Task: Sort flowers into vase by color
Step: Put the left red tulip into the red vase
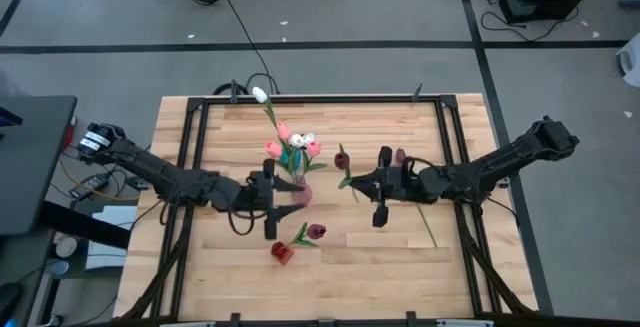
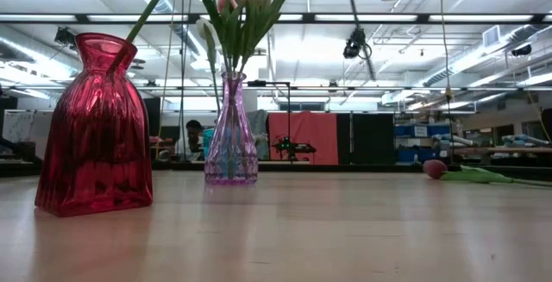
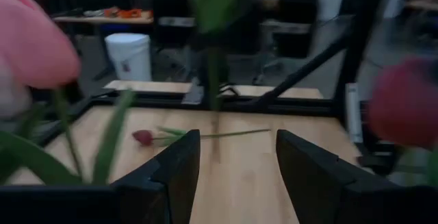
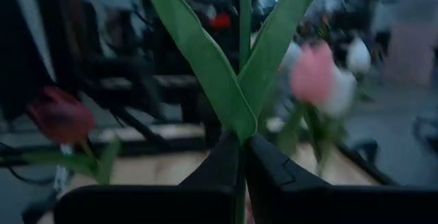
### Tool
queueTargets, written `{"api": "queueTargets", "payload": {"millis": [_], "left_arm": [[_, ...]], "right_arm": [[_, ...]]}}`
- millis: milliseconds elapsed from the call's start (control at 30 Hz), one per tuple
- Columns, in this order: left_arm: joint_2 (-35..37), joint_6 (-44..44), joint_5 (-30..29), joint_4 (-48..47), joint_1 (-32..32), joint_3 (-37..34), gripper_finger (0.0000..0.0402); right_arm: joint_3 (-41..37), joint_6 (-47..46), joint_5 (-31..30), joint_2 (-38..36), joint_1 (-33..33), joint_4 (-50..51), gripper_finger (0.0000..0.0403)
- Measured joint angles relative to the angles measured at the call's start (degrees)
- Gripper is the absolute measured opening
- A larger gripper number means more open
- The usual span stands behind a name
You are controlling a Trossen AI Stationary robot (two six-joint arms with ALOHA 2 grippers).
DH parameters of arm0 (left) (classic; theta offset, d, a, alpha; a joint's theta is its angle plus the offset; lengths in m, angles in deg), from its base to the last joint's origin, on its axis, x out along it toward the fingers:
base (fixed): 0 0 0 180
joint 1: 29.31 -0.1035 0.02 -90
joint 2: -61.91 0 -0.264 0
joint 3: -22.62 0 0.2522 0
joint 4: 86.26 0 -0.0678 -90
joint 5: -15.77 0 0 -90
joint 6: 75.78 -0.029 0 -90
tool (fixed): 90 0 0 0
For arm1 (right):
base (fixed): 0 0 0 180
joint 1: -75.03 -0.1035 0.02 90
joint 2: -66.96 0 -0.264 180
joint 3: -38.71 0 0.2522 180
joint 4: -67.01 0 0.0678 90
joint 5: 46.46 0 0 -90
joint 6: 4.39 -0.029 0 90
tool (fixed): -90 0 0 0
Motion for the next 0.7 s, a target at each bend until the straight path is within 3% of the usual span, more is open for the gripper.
{"api": "queueTargets", "payload": {"millis": [133,433,700], "left_arm": [[-0.3,-0.3,3.9,-3.1,-3.8,2.8,0.0197],[-6.5,-1.8,13.0,-1.8,-10.2,8.3,0.0197],[-11.8,-4.7,16.8,0.2,-11.5,13.7,0.0197]], "right_arm": [[0.0,3.2,5.5,2.9,0.6,-9.2,0.0026],[0.0,8.7,10.8,6.2,3.0,-23.8,0.0025],[0.1,9.7,12.9,8.9,5.3,-26.7,0.0025]]}}
